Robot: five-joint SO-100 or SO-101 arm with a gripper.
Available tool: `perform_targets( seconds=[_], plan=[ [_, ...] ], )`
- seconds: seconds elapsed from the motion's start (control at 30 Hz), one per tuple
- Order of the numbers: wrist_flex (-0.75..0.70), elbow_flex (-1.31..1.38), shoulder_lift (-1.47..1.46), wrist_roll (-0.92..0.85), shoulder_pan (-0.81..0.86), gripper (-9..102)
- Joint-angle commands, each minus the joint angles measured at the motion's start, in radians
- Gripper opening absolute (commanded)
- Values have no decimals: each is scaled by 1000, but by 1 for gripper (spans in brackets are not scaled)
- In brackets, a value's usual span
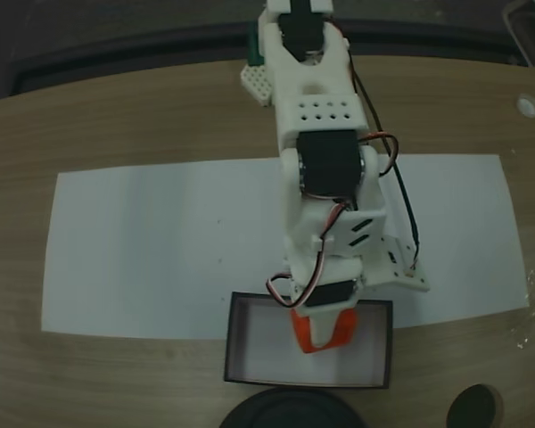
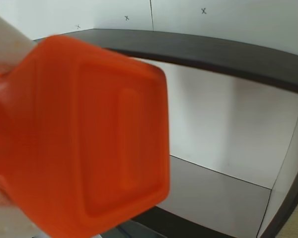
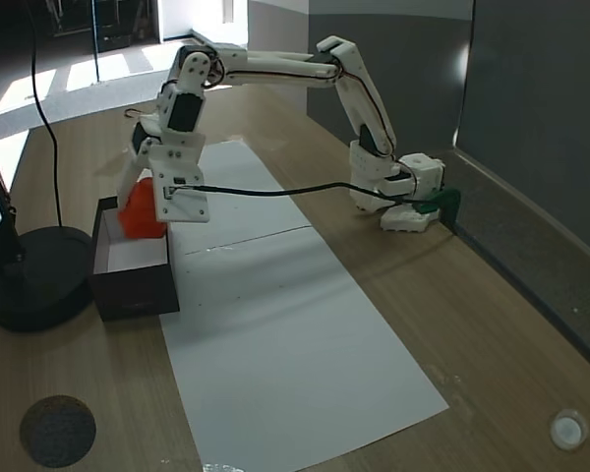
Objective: Grab a orange square and put it in the box.
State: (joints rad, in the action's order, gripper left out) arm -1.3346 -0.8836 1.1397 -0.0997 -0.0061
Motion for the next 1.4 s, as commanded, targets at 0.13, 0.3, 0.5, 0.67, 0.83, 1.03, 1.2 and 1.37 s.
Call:
perform_targets(
  seconds=[0.13, 0.3, 0.5, 0.67, 0.83, 1.03, 1.2, 1.37],
  plan=[
    [31, 41, 25, -5, -11, 6],
    [21, 49, -34, 5, -5, 20],
    [-25, 67, -25, 6, -3, 31],
    [-176, 204, 101, 37, -11, 31],
    [-400, 365, 350, 40, -28, 10],
    [-399, 100, 792, 87, -32, 1],
    [-376, -341, 1192, 78, -21, 0],
    [-253, -805, 1594, -3, -21, 0]
  ],
)
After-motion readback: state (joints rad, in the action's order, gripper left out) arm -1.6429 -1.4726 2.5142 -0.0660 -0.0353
